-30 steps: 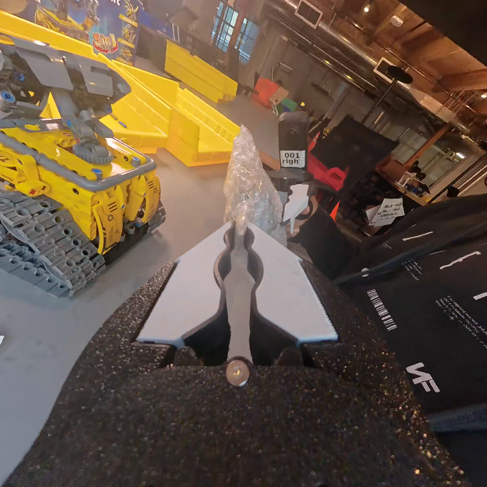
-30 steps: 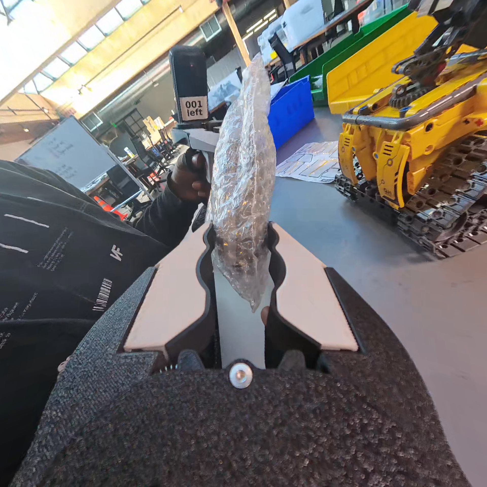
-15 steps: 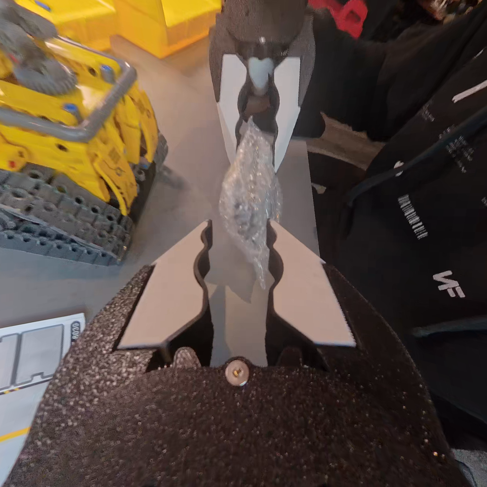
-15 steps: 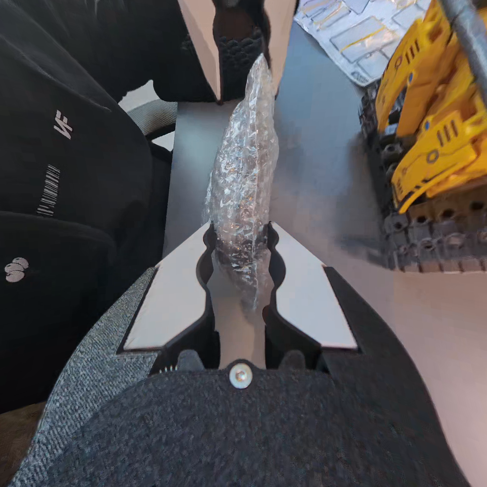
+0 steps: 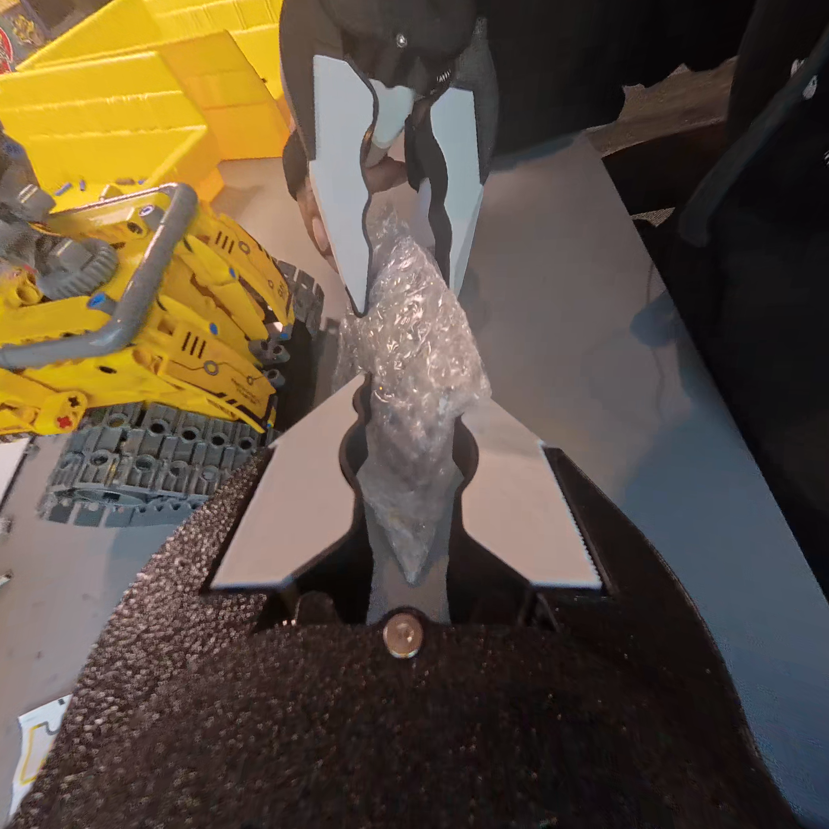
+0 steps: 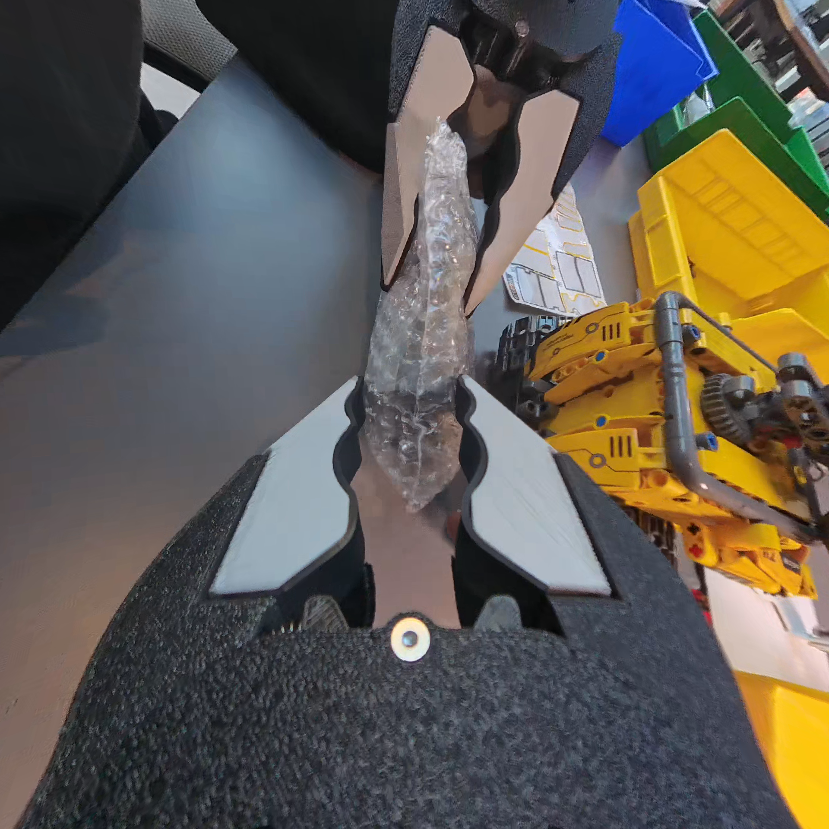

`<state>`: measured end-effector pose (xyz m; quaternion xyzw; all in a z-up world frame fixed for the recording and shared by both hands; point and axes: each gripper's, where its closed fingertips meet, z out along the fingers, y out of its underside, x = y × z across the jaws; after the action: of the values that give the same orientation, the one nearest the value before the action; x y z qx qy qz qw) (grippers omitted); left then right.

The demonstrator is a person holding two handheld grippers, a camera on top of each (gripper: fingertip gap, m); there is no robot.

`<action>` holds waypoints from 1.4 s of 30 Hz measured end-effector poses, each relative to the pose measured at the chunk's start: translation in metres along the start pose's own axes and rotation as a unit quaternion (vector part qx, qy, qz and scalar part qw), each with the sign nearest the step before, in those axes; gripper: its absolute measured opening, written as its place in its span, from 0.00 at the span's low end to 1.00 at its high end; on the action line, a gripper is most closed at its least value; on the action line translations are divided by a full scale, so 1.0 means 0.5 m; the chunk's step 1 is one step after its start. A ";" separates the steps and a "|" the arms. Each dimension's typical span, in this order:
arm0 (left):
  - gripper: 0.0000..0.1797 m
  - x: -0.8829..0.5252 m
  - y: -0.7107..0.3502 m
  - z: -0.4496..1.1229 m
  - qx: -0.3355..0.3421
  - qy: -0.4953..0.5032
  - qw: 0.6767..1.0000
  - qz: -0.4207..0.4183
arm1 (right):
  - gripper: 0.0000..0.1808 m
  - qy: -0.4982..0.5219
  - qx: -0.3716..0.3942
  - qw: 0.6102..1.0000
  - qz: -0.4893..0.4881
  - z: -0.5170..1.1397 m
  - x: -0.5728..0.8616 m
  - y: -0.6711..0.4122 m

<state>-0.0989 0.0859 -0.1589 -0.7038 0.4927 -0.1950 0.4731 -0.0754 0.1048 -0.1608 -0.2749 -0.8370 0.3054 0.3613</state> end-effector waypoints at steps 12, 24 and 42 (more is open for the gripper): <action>0.14 -0.016 0.009 -0.005 -0.005 -0.025 0.999 0.024 | 0.09 -0.047 0.043 0.993 0.097 -0.035 0.003 0.003; 0.07 0.014 0.024 -0.012 -0.031 0.002 0.997 0.074 | 0.01 -0.071 0.000 0.995 0.065 -0.018 -0.030 0.023; 0.39 0.035 0.076 -0.054 -0.070 0.131 0.966 -0.211 | 0.28 -0.116 0.019 0.971 0.210 -0.052 -0.017 0.039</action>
<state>-0.1307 0.0554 -0.1820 -0.7912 0.4034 -0.3464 0.3022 -0.0458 0.1201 -0.1642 -0.3998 -0.7910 0.4203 0.1947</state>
